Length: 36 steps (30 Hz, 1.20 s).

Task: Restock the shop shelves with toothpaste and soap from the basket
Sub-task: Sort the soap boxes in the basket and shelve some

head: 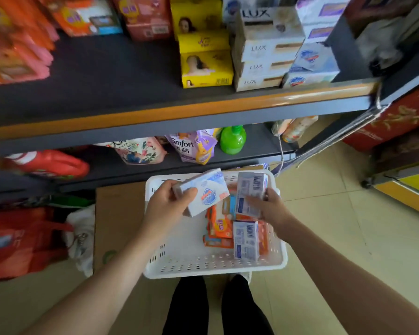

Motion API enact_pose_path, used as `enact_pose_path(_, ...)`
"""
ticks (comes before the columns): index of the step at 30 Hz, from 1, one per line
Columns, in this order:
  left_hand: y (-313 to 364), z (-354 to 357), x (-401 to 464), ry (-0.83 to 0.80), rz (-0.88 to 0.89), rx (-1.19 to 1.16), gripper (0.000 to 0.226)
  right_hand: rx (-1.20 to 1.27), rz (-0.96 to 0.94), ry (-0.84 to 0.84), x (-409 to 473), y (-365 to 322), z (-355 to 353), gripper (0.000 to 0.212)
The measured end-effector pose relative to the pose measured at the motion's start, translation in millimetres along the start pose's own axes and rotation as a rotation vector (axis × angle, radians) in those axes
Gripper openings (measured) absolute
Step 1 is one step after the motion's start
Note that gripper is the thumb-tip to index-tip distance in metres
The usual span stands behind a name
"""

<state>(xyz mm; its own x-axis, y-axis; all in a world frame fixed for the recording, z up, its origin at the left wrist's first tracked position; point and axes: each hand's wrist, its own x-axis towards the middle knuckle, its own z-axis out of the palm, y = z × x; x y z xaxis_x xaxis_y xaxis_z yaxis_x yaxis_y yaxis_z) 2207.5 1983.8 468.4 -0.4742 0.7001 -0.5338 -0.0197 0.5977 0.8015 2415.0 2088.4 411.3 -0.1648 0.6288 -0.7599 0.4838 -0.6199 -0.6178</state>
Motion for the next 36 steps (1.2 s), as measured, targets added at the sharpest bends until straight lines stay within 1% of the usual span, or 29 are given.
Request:
enact_pose_path(1, 10.1, -2.8, -3.6, -0.017, 0.01, 0.007, 0.042, 0.104, -0.007, -0.02, -15.8, -7.3, -7.2, 0.033)
enact_pose_path(3, 35.7, -8.6, -12.1, -0.051, 0.051, 0.029, 0.044, 0.219, -0.05, -0.041, -46.8, -22.9, -24.5, 0.024)
enact_pose_path(5, 62.2, -12.6, -20.8, -0.076, 0.106, 0.042, 0.042, 0.252, -0.114, -0.011, -70.5, -38.6, -42.6, 0.026)
enact_pose_path(7, 86.6, -11.8, -28.6, -0.101, 0.164, 0.043, 0.037, 0.251, -0.187, 0.077, -88.5, -55.0, -57.2, 0.025)
enact_pose_path(9, 108.4, -7.1, -34.6, -0.122, 0.209, 0.06, 0.028, 0.189, -0.28, 0.212, -97.9, -69.6, -70.3, 0.018)
enact_pose_path(11, 123.8, -0.5, -36.5, -0.141, 0.232, 0.055, 0.03, 0.053, -0.422, 0.346, -104.8, -87.7, -81.3, 0.018)
enact_pose_path(13, 139.4, 8.6, -38.7, -0.194, 0.229, 0.021, 0.032, -0.064, -0.536, 0.479, -107.8, -108.2, -94.0, 0.019)
enact_pose_path(15, 153.9, 18.3, -37.4, -0.228, 0.213, -0.021, 0.023, -0.189, -0.613, 0.579, -106.8, -131.7, -107.7, 0.017)
enact_pose_path(16, 160.2, 23.5, -35.9, -0.24, 0.197, -0.052, 0.018, -0.259, -0.636, 0.614, -103.8, -142.9, -114.6, 0.02)
enact_pose_path(17, 164.6, 29.5, -32.7, -0.243, 0.181, -0.088, 0.016, -0.319, -0.654, 0.649, -97.7, -153.1, -121.8, 0.029)
enact_pose_path(18, 168.3, 35.8, -29.3, -0.235, 0.159, -0.125, 0.018, -0.38, -0.671, 0.682, -91.1, -162.4, -128.0, 0.036)
enact_pose_path(19, 170.4, 42.7, -25.2, -0.21, 0.132, -0.165, 0.02, -0.467, -0.715, 0.713, -81.5, -169.0, -134.4, 0.037)
enact_pose_path(20, 172.1, 50.7, -21.9, -0.165, 0.102, -0.218, 0.021, -0.58, -0.796, 0.752, -71.8, -174.3, -139.6, 0.036)
enact_pose_path(23, 174.1, 78.7, -11.1, -0.038, -0.006, -0.401, 0.019, -0.892, -1.089, 0.822, -38.8, -186.2, -154.6, 0.043)
enact_pose_path(25, 173.8, 96.9, -5.1, -0.007, -0.045, -0.465, 0.02, -0.996, -1.17, 0.822, -16.2, -192.7, -159.9, 0.042)
enact_pose_path(28, 176.8, 112.6, 1.1, 0.083, -0.093, -0.52, 0.017, -1.061, -1.174, 0.76, 14.9, -197.6, -163.0, 0.043)
enact_pose_path(30, 176.0, 117.1, 2.9, 0.143, -0.131, -0.57, 0.017, -1.076, -1.176, 0.665, 28.2, -192.4, -163.8, 0.049)
enact_pose_path(33, 171.7, 122.3, 4.8, 0.195, -0.15, -0.602, 0.019, -1.169, -1.207, 0.569, 41.2, -182.9, -165.0, 0.065)
enact_pose_path(36, 169.7, 127.1, 4.7, 0.258, -0.185, -0.613, 0.021, -1.146, -1.192, 0.488, 46.7, -187.6, -165.3, 0.071)
